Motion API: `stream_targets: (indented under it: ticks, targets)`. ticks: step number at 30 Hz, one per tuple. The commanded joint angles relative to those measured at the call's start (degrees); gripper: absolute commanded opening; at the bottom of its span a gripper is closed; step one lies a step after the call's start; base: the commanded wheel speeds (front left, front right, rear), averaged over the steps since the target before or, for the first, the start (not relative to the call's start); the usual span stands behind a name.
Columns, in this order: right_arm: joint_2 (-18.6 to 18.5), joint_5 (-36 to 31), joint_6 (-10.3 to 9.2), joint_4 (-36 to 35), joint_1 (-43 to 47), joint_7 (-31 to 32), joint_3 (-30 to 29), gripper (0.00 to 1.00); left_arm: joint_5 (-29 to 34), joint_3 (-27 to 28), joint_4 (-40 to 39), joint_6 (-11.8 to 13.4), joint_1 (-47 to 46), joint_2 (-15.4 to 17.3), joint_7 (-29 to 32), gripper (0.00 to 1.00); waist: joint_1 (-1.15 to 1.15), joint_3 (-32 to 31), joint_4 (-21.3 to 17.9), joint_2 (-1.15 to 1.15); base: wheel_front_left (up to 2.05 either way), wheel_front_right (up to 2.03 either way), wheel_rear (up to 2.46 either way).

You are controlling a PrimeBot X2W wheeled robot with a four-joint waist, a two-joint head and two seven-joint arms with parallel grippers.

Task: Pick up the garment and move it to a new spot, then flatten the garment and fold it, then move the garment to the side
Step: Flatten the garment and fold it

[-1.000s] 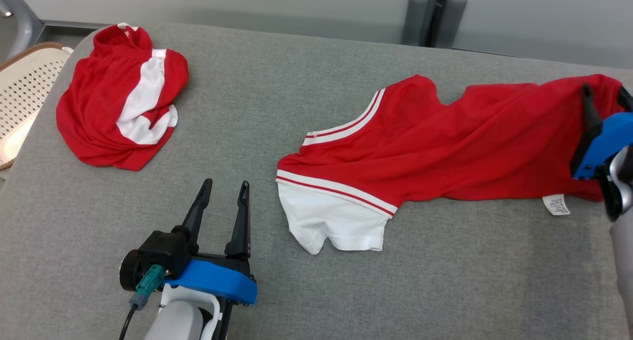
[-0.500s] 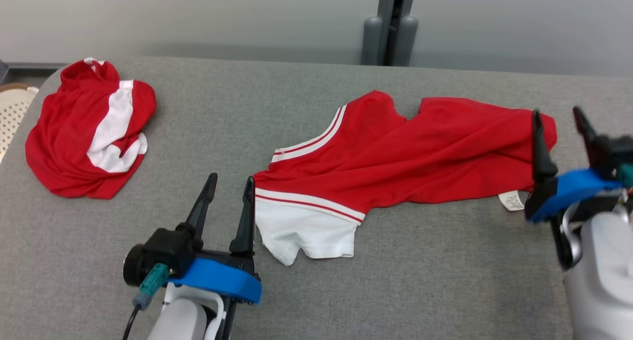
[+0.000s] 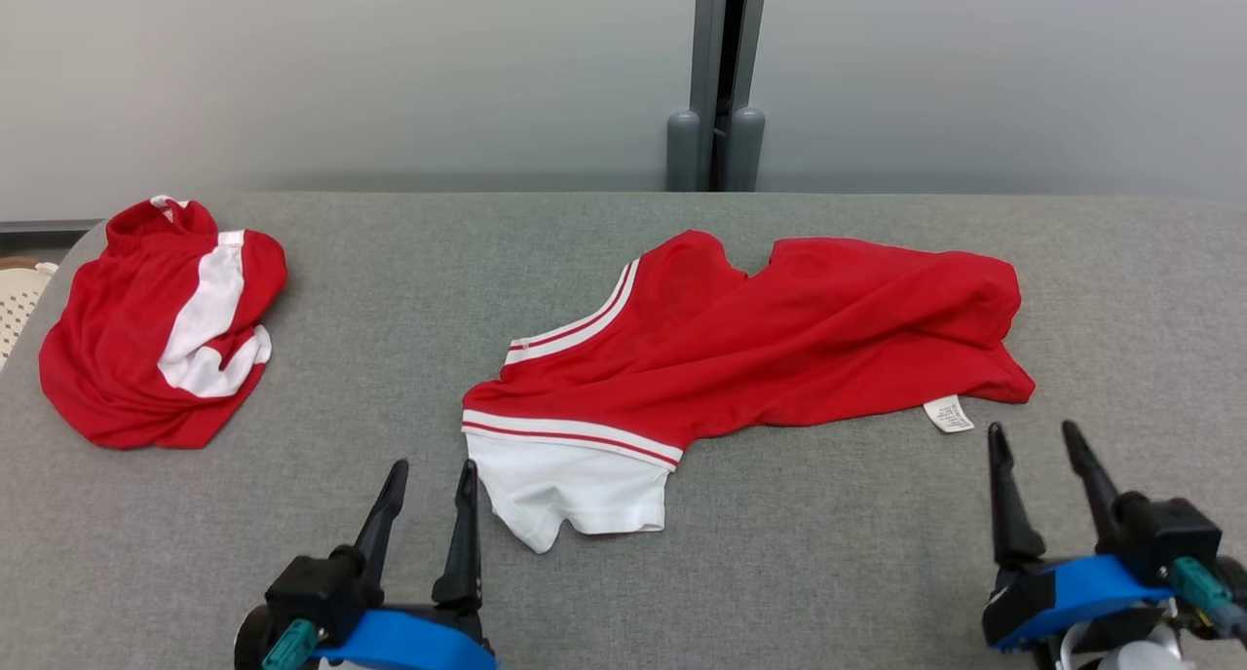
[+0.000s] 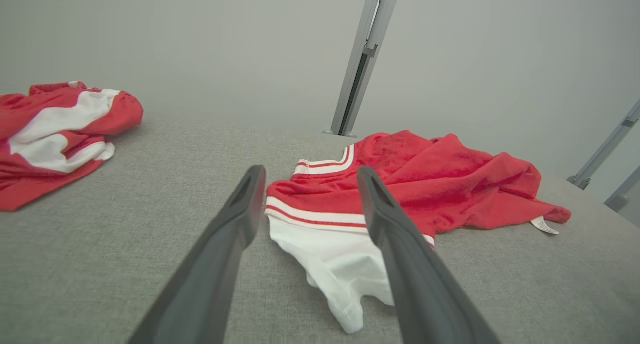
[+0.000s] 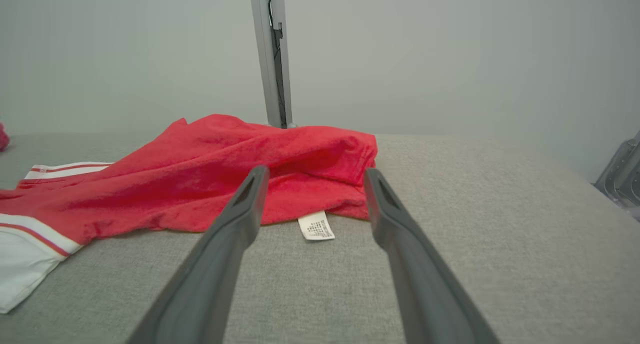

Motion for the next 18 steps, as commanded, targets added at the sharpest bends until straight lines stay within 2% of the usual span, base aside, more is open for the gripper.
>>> stream_targets:
  ticks: [1,7,18]
  targets:
    - [0.11,0.76,-0.02,-0.7,1.12,-0.2,0.62,1.0,0.24,0.42,-0.35,0.33,0.71,-0.01,-0.15,1.0,0.01,-0.26,-0.16,0.0,0.0,0.0,0.0]
    - [0.11,3.08,-0.02,-0.57,2.02,-0.21,3.12,1.0,0.44,1.05,-0.33,0.19,1.98,-0.09,-0.15,1.0,0.01,-0.59,0.46,0.0,0.0,0.0,0.0]
    - [0.11,2.24,-0.02,-0.15,1.37,-0.22,3.67,1.0,0.79,0.45,0.08,0.16,1.36,-0.18,-0.15,1.0,0.01,-0.58,1.0,0.0,0.0,0.0,0.0]
